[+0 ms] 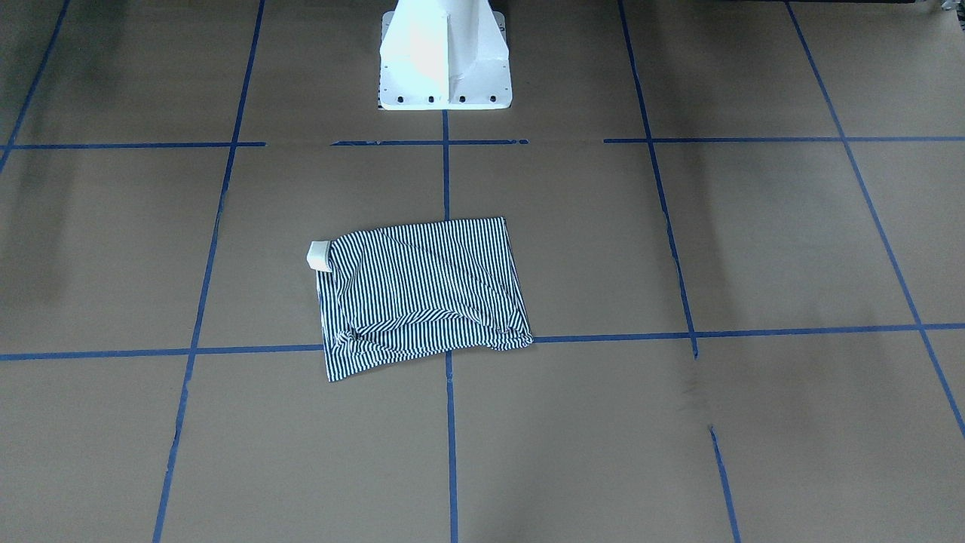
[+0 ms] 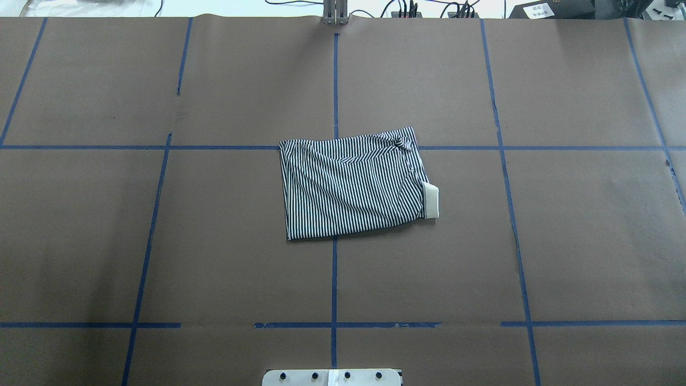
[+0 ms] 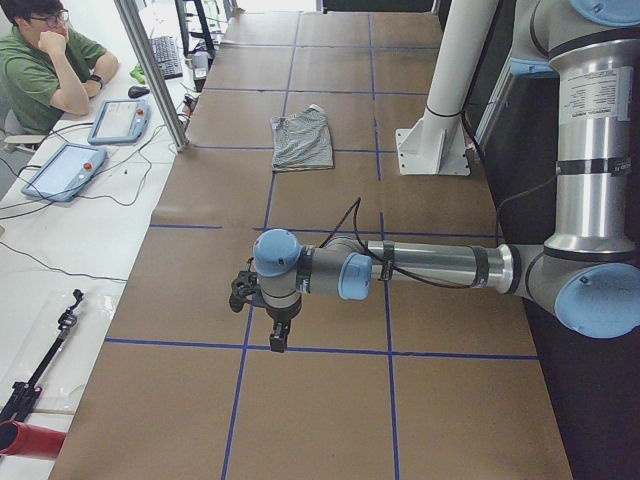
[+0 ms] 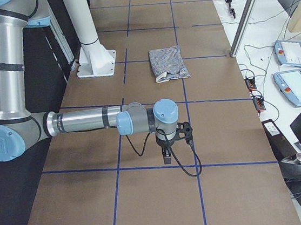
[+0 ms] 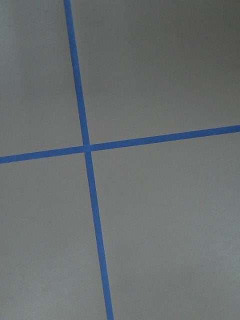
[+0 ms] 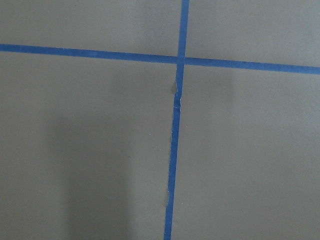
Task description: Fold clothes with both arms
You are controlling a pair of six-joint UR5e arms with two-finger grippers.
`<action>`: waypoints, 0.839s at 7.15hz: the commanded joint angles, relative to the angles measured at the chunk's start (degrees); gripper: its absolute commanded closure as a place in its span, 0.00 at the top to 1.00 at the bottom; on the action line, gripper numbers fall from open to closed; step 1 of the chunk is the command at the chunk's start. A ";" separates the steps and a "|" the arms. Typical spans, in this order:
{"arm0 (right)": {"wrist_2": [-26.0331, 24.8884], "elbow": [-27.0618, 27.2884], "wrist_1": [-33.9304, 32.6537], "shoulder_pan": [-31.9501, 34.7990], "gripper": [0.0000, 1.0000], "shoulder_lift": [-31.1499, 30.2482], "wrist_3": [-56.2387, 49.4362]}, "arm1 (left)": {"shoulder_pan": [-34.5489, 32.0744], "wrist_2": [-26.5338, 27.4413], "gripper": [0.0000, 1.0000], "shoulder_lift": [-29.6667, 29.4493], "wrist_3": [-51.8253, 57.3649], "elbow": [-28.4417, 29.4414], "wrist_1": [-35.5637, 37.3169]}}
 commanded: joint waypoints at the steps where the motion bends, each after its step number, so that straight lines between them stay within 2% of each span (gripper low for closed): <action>1: -0.19 -0.54 0.13 0.01 1.00 -0.06 0.08 | -4.60 -0.01 1.00 0.18 -0.05 0.08 0.05; 6: -0.10 -0.72 0.30 1.84 1.00 -0.76 0.26 | -4.18 0.34 1.00 0.62 0.30 0.08 -0.65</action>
